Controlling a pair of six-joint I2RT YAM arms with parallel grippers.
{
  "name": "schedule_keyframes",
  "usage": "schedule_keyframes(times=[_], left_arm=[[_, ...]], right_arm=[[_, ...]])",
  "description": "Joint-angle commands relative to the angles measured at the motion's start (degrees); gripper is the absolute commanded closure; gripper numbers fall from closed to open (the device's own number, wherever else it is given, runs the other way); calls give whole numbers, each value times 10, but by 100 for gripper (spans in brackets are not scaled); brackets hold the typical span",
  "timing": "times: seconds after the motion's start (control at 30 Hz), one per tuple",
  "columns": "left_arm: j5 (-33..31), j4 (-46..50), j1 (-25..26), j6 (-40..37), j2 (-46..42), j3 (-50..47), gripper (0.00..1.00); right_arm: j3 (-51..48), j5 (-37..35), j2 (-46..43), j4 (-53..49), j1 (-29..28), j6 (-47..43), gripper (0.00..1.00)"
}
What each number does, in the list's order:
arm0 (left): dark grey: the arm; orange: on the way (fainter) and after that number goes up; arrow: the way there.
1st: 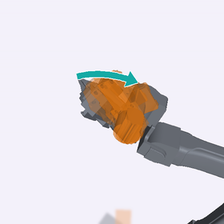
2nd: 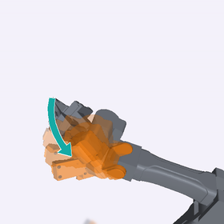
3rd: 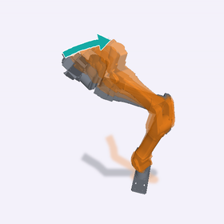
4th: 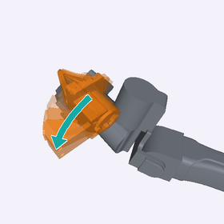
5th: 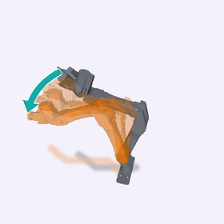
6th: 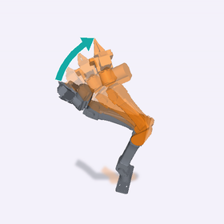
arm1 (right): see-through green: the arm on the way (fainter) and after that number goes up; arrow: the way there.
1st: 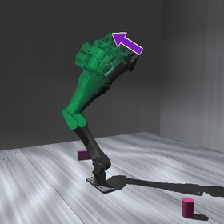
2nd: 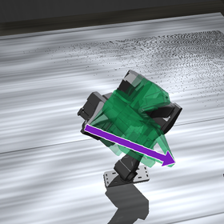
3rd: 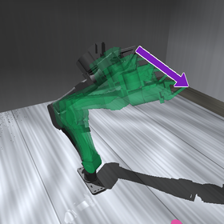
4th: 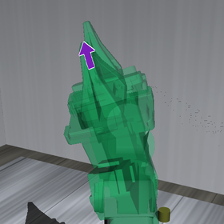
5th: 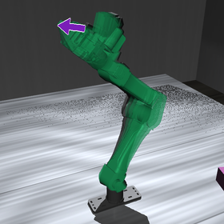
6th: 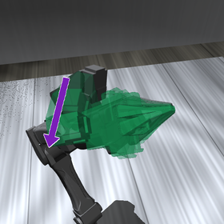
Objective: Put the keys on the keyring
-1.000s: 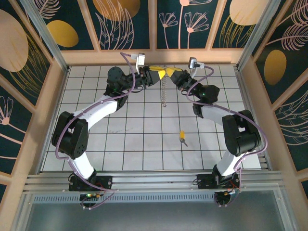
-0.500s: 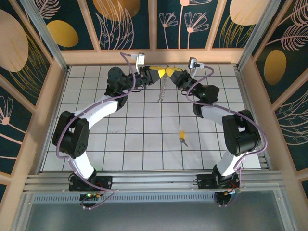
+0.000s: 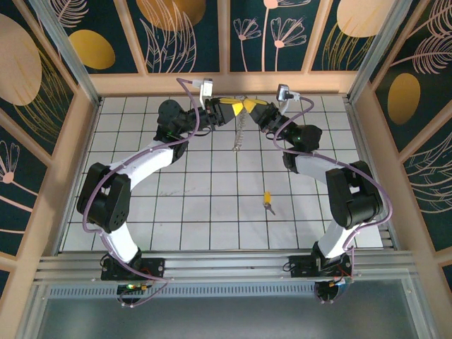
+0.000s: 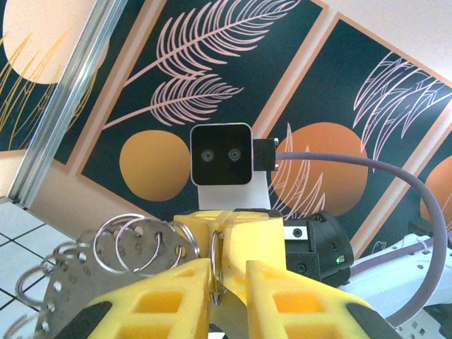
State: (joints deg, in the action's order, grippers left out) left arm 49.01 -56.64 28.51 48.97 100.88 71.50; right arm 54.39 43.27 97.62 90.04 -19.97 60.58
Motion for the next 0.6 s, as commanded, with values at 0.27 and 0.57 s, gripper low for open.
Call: schedule_keyframes(times=[0.27, 0.57], left_arm=[[-1, -21, 2, -4, -13, -3, 83], [0, -26, 3, 1, -3, 7, 89]], right_arm=[[5, -9, 1, 70, 3, 5, 100], [0, -6, 2, 69, 4, 6, 100]])
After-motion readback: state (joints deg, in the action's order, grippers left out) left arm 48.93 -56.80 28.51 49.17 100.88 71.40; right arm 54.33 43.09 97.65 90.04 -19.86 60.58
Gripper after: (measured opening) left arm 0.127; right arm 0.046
